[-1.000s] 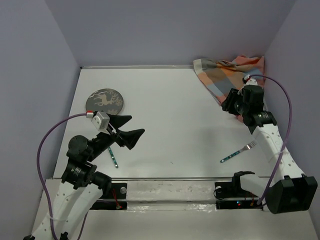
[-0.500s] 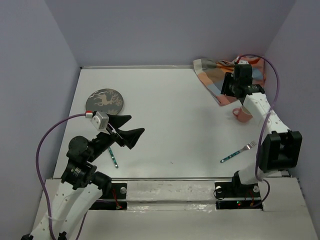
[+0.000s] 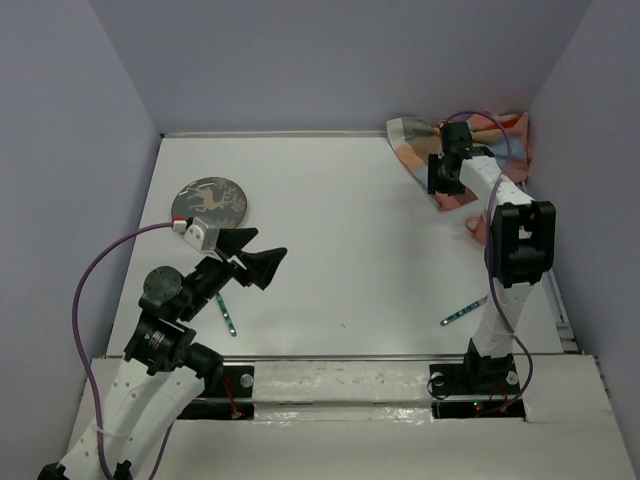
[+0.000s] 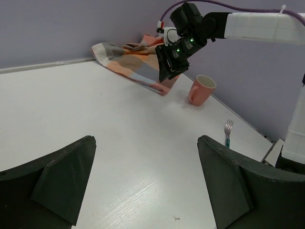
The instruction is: Set the dinner table for one person
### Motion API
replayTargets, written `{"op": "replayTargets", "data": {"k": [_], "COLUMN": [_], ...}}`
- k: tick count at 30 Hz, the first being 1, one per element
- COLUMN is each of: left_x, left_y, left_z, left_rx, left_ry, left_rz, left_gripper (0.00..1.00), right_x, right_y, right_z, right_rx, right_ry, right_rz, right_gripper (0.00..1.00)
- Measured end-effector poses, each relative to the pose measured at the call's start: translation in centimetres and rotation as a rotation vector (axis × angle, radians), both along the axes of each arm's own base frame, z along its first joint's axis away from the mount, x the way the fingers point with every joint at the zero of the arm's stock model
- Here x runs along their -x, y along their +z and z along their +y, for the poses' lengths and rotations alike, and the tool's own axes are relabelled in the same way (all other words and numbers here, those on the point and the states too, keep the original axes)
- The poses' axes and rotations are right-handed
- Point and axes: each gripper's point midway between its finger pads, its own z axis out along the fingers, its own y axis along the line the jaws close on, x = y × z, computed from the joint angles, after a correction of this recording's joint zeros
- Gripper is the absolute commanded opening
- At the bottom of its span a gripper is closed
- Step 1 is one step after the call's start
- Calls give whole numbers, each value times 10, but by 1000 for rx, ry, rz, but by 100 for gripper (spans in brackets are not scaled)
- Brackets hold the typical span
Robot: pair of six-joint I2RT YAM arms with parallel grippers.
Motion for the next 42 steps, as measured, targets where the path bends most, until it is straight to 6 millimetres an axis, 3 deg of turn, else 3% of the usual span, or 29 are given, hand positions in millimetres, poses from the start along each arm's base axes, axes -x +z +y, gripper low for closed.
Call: {"op": "replayTargets", "data": {"k": [9, 16, 17, 18, 23, 25, 30, 31, 35, 37, 41, 42], "left_x": [-8, -12, -12, -13, -15, -15, -16, -17, -20, -23, -27, -29], "left_y": [-9, -13, -14, -15, -18, -19, -21, -21, -24, -27, -31, -33], "left_z": [2, 2, 1, 1, -1, -1, -2, -2, -1, 0, 3, 5], "left_rx": [-13, -21, -23, -25, -28, -28, -27, -26, -15, -9, 16, 27], "left_ry": [36, 41, 40, 40, 38, 38, 38, 39, 54, 71, 107, 121], "left_rz": [39, 56, 58, 63, 78, 83, 92, 96, 119, 139, 186, 201], "left_gripper": [99, 87, 84, 74, 56, 48, 39, 36, 29, 26, 22, 21], "right_x": [-6, -4, -4, -5, -6, -7, -13, -15, -19, -16, 4, 11], "right_y": [-62, -75, -75, -75, -77, -77, -76, -76, -72, -64, -45, -39], "right_z": [-2, -6, -6, -7, -10, -10, -1, 6, 65, 124, 211, 234], "right_rx": [27, 49, 51, 54, 69, 69, 58, 55, 25, -25, -122, -163], "right_ry": [6, -7, -8, -10, -18, -22, 0, 14, 130, 237, 376, 403], "right_rz": [145, 175, 174, 171, 161, 158, 131, 122, 77, 36, -15, -29], "right_gripper": [47, 47, 47, 47, 5, 0, 0, 0, 0, 0, 0, 11]}}
